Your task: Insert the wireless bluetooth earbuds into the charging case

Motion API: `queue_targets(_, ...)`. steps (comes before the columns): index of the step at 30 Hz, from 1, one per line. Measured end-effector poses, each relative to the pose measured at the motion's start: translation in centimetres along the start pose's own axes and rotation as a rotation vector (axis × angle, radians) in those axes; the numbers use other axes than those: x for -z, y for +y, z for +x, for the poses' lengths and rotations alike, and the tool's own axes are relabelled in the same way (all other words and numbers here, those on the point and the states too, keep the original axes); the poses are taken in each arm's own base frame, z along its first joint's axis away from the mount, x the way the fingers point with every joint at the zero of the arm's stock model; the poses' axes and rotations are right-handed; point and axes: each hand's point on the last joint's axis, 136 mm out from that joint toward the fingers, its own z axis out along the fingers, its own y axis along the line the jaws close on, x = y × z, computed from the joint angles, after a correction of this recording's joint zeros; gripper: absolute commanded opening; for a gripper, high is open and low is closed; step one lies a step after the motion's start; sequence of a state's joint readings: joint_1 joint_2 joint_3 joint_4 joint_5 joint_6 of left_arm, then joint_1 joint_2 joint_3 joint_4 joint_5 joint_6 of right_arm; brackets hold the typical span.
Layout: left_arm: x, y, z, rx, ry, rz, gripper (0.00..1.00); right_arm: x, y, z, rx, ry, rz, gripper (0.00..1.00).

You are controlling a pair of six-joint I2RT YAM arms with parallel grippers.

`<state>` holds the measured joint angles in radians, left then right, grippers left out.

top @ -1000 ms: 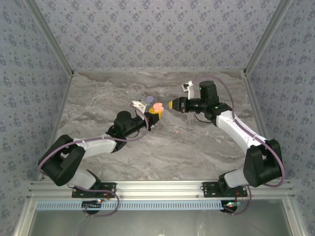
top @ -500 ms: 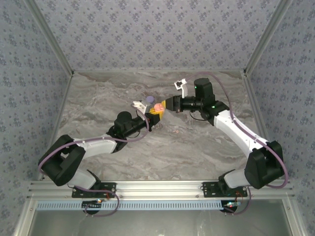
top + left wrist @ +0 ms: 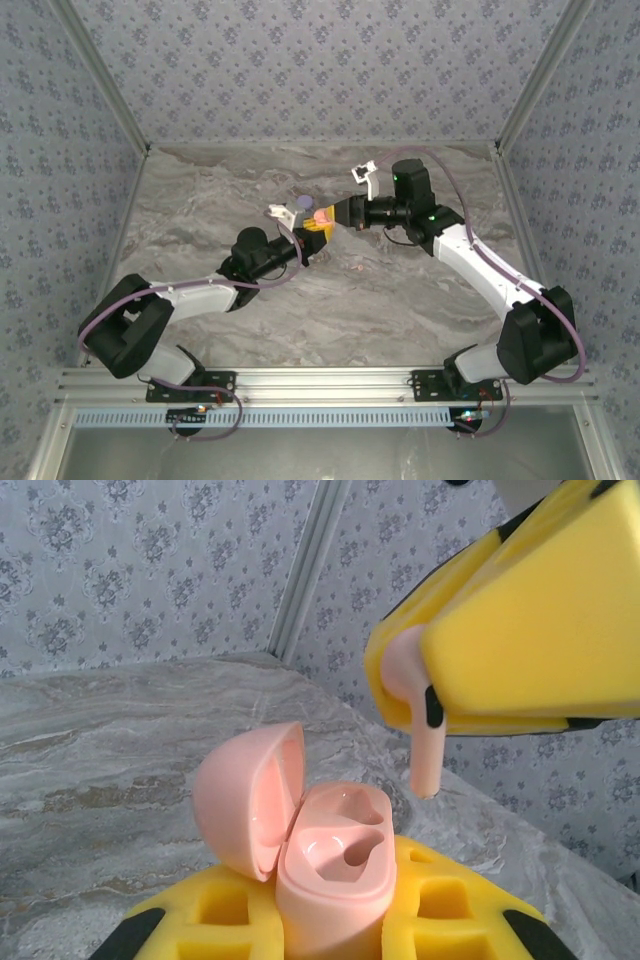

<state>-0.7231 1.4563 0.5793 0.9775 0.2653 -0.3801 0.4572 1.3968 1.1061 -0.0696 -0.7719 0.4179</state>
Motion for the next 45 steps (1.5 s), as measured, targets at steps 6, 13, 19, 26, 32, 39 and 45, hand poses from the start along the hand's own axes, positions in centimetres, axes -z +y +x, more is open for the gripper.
queue_targets(6, 0.0, -0.36, -0.38, 0.01, -0.013, 0.018, 0.09, -0.3, -0.18, -0.04, 0.008, 0.0, -0.002, 0.19)
queue_targets(13, -0.01, -0.65, -0.31, 0.017, -0.01, 0.031, 0.09, -0.56, -0.32, -0.08, 0.008, 0.003, -0.002, 0.19)
queue_targets(19, -0.02, -0.76, -0.27, 0.025, -0.008, 0.035, 0.09, -0.56, -0.28, -0.17, 0.013, 0.001, -0.003, 0.19)
queue_targets(26, -0.02, -0.62, -0.33, 0.027, -0.012, 0.027, 0.08, -0.64, -0.16, -0.05, 0.02, 0.005, -0.006, 0.19)
queue_targets(32, -0.02, -0.46, -0.41, 0.027, -0.016, 0.018, 0.08, -0.65, -0.12, -0.01, 0.028, 0.007, -0.008, 0.19)
queue_targets(39, -0.02, -0.39, -0.4, 0.027, -0.016, 0.014, 0.08, -0.65, -0.22, 0.09, 0.039, 0.01, -0.003, 0.19)
queue_targets(45, -0.01, -0.35, -0.53, 0.026, -0.021, 0.01, 0.07, -0.65, -0.46, 0.25, 0.035, 0.015, 0.009, 0.19)
